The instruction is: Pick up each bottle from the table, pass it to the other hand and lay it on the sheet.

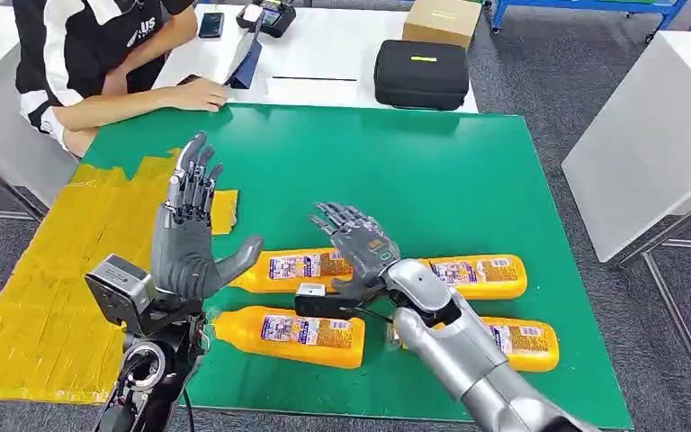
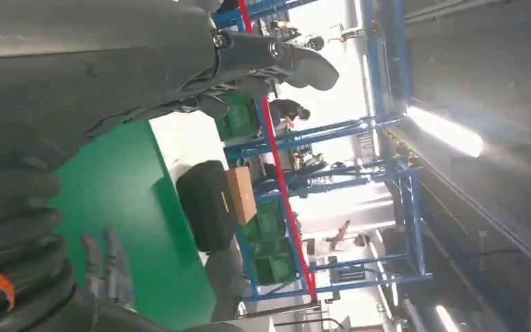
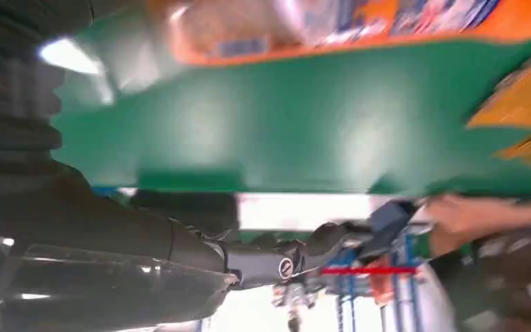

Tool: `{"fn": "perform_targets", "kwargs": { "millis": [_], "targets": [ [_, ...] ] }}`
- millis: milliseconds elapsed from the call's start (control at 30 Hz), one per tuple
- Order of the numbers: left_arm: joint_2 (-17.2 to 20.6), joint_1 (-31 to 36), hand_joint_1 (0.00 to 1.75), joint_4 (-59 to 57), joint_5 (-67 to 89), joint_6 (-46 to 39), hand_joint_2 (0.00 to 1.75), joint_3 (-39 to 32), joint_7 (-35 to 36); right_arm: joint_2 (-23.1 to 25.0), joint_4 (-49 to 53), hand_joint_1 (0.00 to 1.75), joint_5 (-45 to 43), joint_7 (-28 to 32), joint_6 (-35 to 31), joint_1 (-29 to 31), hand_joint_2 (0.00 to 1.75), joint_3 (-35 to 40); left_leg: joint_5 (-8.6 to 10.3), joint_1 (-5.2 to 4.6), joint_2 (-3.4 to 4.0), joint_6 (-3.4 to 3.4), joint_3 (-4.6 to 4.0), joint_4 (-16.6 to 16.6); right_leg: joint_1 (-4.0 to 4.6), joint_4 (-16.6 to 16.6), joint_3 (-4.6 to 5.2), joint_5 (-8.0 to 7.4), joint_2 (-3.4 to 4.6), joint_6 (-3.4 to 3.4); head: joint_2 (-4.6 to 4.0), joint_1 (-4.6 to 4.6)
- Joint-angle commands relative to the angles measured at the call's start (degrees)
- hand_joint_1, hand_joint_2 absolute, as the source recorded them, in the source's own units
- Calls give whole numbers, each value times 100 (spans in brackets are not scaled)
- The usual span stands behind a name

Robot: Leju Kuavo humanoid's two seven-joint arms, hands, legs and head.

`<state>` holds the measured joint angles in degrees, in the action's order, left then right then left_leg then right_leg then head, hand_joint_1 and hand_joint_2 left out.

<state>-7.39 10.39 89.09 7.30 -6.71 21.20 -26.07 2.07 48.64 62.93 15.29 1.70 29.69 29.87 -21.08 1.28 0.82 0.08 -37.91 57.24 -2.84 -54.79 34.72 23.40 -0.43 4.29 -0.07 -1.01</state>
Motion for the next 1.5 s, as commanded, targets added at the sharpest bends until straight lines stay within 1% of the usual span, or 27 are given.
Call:
{"fn": "perform_targets", "kwargs": {
  "millis": [33, 133, 167, 233, 267, 333, 367, 500, 533, 600, 633, 700, 833, 867, 933, 1033, 1100, 1133, 1167, 1200, 1233, 1267, 1300, 1333, 1433, 1467, 1500],
  "targets": [
    [27, 300, 0, -409, -110, -56, 175, -166, -39, 208, -1399, 0, -245, 356, 282, 625, 175, 616, -16, 2, -1, 4, 37, 2, 6, -1, -34, 13, 7, -36, 0, -2],
    [16, 320, 0, -387, -124, -80, 175, -216, -44, 261, -1669, 0, -345, 422, 372, 755, 175, 747, -4, 0, 0, 3, 13, -2, 2, 2, -13, 3, 4, -18, 0, -2],
    [13, 338, 0, -404, -130, -85, 175, -230, -42, 282, -1793, 0, -396, 429, 398, 817, 175, 792, -15, -1, 1, 5, 33, 3, 3, -4, -30, 13, 9, -33, 0, -2],
    [10, 367, 0, -450, -137, -88, 175, -241, -41, 314, -1971, 0, -419, 416, 419, 905, 175, 851, -4, -1, -1, 3, 12, -1, 1, 0, -12, 4, 2, -18, 0, -2],
    [9, 374, 0, -465, -143, -89, 175, -245, -41, 329, -2040, 0, -432, 415, 422, 935, 175, 869, -11, 0, -2, 3, 28, 1, 3, -2, -26, 10, 5, -31, 0, 0],
    [4, 393, 0, -505, -155, -87, 175, -246, -42, 347, -2144, 0, -501, 423, 433, 971, 175, 877, -4, -1, -3, 2, 15, 0, 2, -1, -13, 5, 1, -20, 0, -2],
    [-7, 427, 0, -575, -184, -75, 175, -244, -50, 352, -2286, 0, -595, 427, 456, 1006, 175, 901, -11, 0, -4, 4, 29, 3, 3, -5, -27, 11, 3, -32, 0, -2],
    [-27, 465, 0, -679, -202, -64, 175, -237, -58, 319, -2407, 0, -631, 371, 430, 995, 175, 925, -4, 0, -9, 4, 19, -2, 2, 2, -20, 6, -4, -21, 0, -2],
    [-27, 465, 0, -679, -202, -64, 175, -237, -58, 319, -2407, 0, -631, 371, 430, 995, 175, 925, -11, 1, -8, 5, 31, 1, 4, 0, -31, 12, -2, -32, 0, -2],
    [-27, 465, 0, -679, -202, -64, 175, -237, -58, 319, -2407, 0, -631, 371, 430, 995, 175, 925, -7, 0, -8, 5, 21, 1, 3, 0, -22, 8, -3, -25, 0, 0],
    [-33, 467, 0, -696, -207, -61, 175, -241, -62, 319, -2445, 0, -636, 339, 419, 1006, 175, 937, -16, -1, -8, 6, 36, 4, 3, -4, -35, 16, 0, -36, 0, -2],
    [-43, 482, 0, -750, -208, -57, 175, -253, -62, 318, -2555, 0, -649, 210, 431, 1023, 175, 967, -5, -3, -6, 4, 17, -1, 0, 0, -16, 6, -1, -21, 0, -2],
    [-47, 491, 0, -793, -211, -54, 175, -260, -63, 308, -2654, 0, -631, 140, 478, 1023, 175, 1004, -7, -1, -8, 4, 23, 1, 3, -1, -22, 9, -2, -26, 0, -2],
    [-47, 491, 0, -793, -211, -54, 175, -260, -63, 308, -2654, 0, -631, 140, 478, 1023, 175, 1004, -14, 0, -8, 6, 36, 4, 4, -4, -34, 15, 0, -36, 0, -2],
    [-47, 491, 0, -793, -211, -54, 175, -260, -63, 308, -2654, 0, -631, 140, 478, 1023, 175, 1004, -5, -1, -6, 4, 16, 1, 1, 0, -15, 6, -2, -20, 0, 0],
    [-62, 520, 0, -860, -217, -39, 175, -263, -70, 326, -2804, 0, -594, 5, 578, 1046, 175, 1059, -13, -1, -8, 6, 32, 4, 2, -4, -30, 13, -1, -32, 0, -2],
    [-69, 540, 0, -912, -224, -21, 175, -245, -80, 322, -2900, 0, -589, -60, 619, 1017, 175, 1071, -4, 0, -8, 5, 18, -1, 2, 1, -19, 6, -4, -21, 0, -2],
    [-74, 550, 0, -932, -225, -18, 175, -237, -81, 319, -2932, 0, -578, -79, 640, 1002, 175, 1084, -11, 0, -13, 6, 34, 2, 3, -1, -34, 14, -6, -33, 0, -2],
    [-72, 567, 0, -950, -231, -4, 175, -217, -97, 313, -2984, 2, -519, -112, 715, 988, 175, 1154, -7, 1, -14, 4, 27, 0, 4, 1, -28, 10, -8, -26, 0, -2],
    [-75, 584, 0, -968, -232, -2, 175, -203, -97, 309, -3006, 23, -479, -133, 720, 964, 175, 1198, -3, 0, -13, 4, 19, -2, 2, 3, -21, 6, -9, -19, 0, 0],
    [-76, 594, 0, -974, -235, -1, 175, -193, -102, 309, -3030, 65, -454, -150, 698, 944, 175, 1225, -11, 0, -17, 5, 37, 2, 4, -1, -38, 15, -10, -33, 0, 0],
    [-71, 608, 0, -983, -244, 0, 175, -181, -107, 317, -3065, 115, -402, -180, 676, 929, 175, 1283, -10, 2, -15, 5, 33, 1, 5, 1, -34, 12, -8, -30, 0, -2],
    [-68, 615, 0, -990, -252, 0, 175, -177, -112, 325, -3079, 148, -375, -200, 641, 909, 175, 1311, -2, 1, -13, 3, 20, -2, 4, 4, -21, 6, -9, -19, 0, 0],
    [-66, 612, 0, -998, -257, 0, 175, -178, -114, 333, -3082, 164, -363, -208, 622, 887, 175, 1324, -11, 3, -17, 5, 39, 1, 7, 2, -40, 14, -10, -34, 0, -2],
    [-44, 586, 0, -1003, -303, 10, 175, -160, -170, 339, -3103, 175, -219, -345, 369, 828, 175, 1463, -10, 3, -20, 5, 49, -3, 6, 5, -47, 14, -13, -34, 0, -4],
    [-36, 581, 0, -997, -306, 9, 175, -156, -179, 342, -3108, 175, -194, -383, 325, 817, 175, 1481, -6, 2, -17, 5, 39, -2, 5, 5, -38, 10, -11, -26, 0, 2],
    [-19, 571, 0, -974, -315, 3, 175, -147, -205, 347, -3114, 175, -128, -459, 227, 804, 175, 1527, -11, 2, -16, 6, 51, -2, 5, 5, -49, 14, -9, -35, 0, -4]
  ]
}}
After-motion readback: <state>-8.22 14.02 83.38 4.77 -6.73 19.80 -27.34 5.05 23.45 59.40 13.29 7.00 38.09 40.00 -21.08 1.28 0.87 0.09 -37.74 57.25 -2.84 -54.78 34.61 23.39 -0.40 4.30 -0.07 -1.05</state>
